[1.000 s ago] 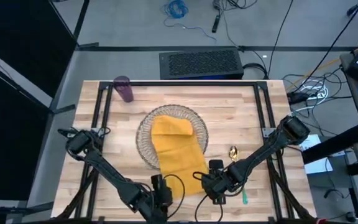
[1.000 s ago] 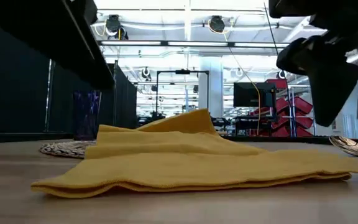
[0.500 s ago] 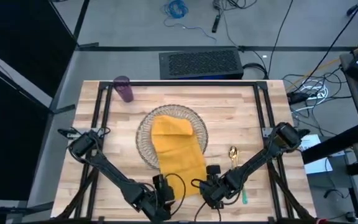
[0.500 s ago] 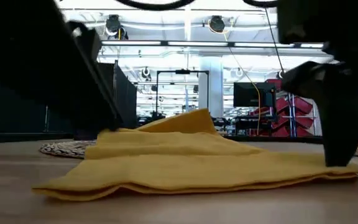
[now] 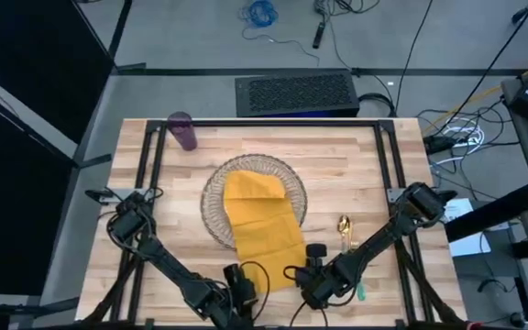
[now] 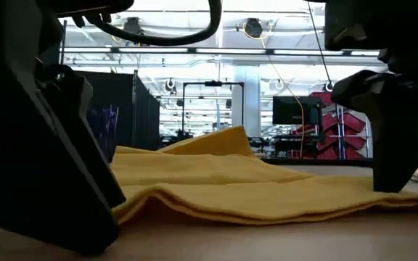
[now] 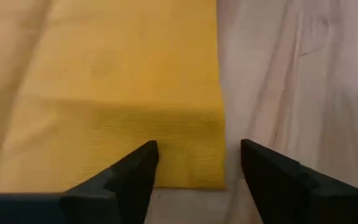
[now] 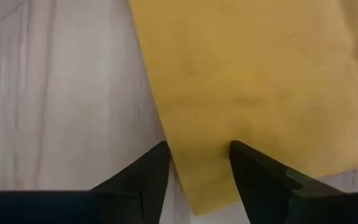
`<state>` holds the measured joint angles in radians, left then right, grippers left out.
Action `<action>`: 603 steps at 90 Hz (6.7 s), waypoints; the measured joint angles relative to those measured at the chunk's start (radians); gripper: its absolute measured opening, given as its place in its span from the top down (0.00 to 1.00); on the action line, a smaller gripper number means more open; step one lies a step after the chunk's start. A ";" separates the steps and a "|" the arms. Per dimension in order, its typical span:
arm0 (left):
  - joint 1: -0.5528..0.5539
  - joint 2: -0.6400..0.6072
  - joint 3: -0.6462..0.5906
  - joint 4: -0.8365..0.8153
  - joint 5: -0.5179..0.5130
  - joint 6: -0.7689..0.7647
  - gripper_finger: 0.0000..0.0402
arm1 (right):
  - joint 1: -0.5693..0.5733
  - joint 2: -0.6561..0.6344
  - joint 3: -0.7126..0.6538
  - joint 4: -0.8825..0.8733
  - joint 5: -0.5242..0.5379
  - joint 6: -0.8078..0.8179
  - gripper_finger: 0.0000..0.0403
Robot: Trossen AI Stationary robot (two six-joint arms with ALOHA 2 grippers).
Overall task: Set table place
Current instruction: Fold the yellow table napkin
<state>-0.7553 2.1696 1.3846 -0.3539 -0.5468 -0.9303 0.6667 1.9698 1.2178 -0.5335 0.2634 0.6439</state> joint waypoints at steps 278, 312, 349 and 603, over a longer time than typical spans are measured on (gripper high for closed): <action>-0.015 0.005 0.381 -0.854 -0.108 -0.165 1.00 | -0.262 -0.031 0.263 -0.370 -0.155 -0.195 0.64; -0.020 0.005 0.381 -0.847 -0.065 -0.193 1.00 | -0.268 -0.031 0.263 -0.406 -0.098 -0.184 0.62; -0.014 0.005 0.380 -0.829 -0.057 -0.242 1.00 | -0.149 -0.033 0.263 -0.337 -0.168 -0.046 0.62; 0.552 -0.994 -0.781 -0.073 0.241 -0.038 0.43 | -0.950 -0.301 -0.280 0.332 -0.607 -0.348 0.63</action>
<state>-0.2035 1.1759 0.6031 -0.4265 -0.3061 -0.9681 -0.2836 1.6684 0.9375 -0.2016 -0.3435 0.2956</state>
